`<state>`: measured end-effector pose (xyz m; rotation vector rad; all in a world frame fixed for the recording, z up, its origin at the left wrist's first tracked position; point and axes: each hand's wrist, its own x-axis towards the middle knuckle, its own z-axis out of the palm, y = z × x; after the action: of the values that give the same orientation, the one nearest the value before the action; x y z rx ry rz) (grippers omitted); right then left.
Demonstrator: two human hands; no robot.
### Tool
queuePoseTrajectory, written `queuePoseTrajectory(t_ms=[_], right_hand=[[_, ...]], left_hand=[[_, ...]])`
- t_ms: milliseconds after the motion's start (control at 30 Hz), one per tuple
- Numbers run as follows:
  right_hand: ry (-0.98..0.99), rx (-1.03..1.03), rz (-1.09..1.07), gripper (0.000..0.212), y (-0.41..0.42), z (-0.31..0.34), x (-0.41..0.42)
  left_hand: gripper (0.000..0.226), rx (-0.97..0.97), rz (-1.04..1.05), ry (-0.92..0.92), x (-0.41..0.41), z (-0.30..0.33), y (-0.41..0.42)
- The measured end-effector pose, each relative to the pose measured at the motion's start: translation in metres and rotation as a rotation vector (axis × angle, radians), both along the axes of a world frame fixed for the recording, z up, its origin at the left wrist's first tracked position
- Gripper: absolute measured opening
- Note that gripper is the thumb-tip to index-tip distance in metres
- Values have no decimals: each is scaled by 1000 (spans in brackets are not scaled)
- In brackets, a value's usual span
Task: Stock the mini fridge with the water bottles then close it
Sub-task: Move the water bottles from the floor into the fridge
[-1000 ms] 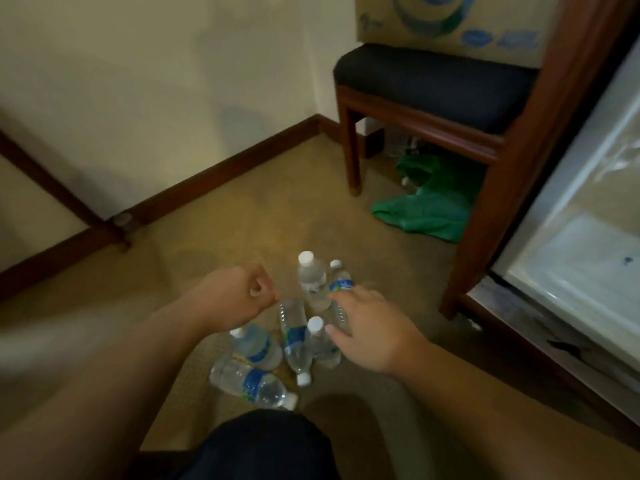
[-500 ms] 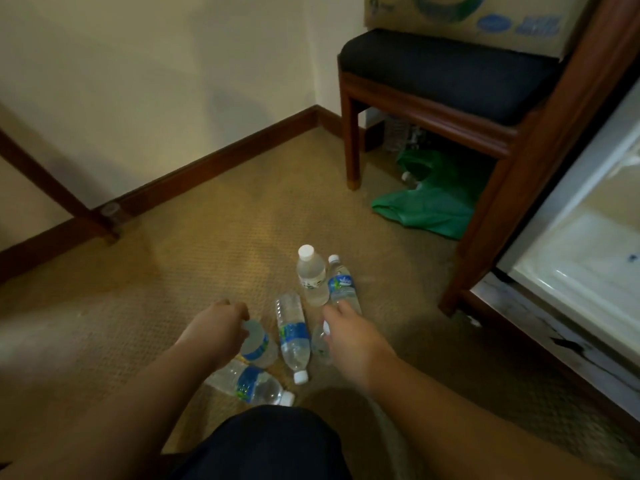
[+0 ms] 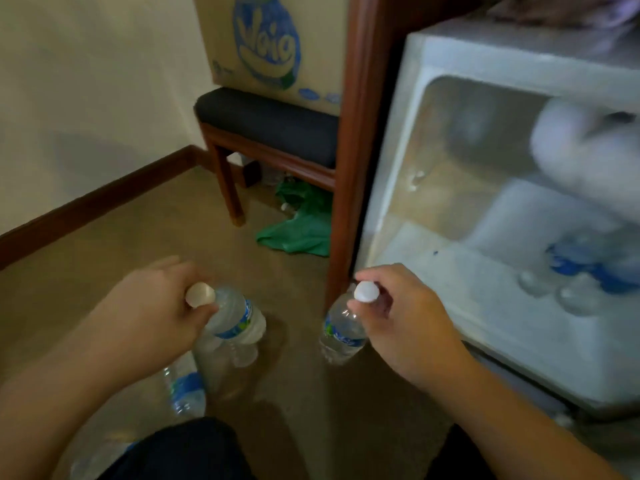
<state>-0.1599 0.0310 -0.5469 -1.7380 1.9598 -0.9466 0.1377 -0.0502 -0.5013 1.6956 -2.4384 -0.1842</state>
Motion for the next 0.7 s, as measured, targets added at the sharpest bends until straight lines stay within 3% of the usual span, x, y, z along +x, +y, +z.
queuePoseTrajectory(t_ms=[100,400,700], right_hand=[[-61,-56,-207,28,10,21,-46],[48,-224,-608,27,-1,27,-149],[-75,-208,-819,32,-45,9,-202]], left_hand=[[16,-55,-77,108,-43,29,2],[20,-139,-280,311,-161,47,6],[29,-156,-344,399,-196,32,9]])
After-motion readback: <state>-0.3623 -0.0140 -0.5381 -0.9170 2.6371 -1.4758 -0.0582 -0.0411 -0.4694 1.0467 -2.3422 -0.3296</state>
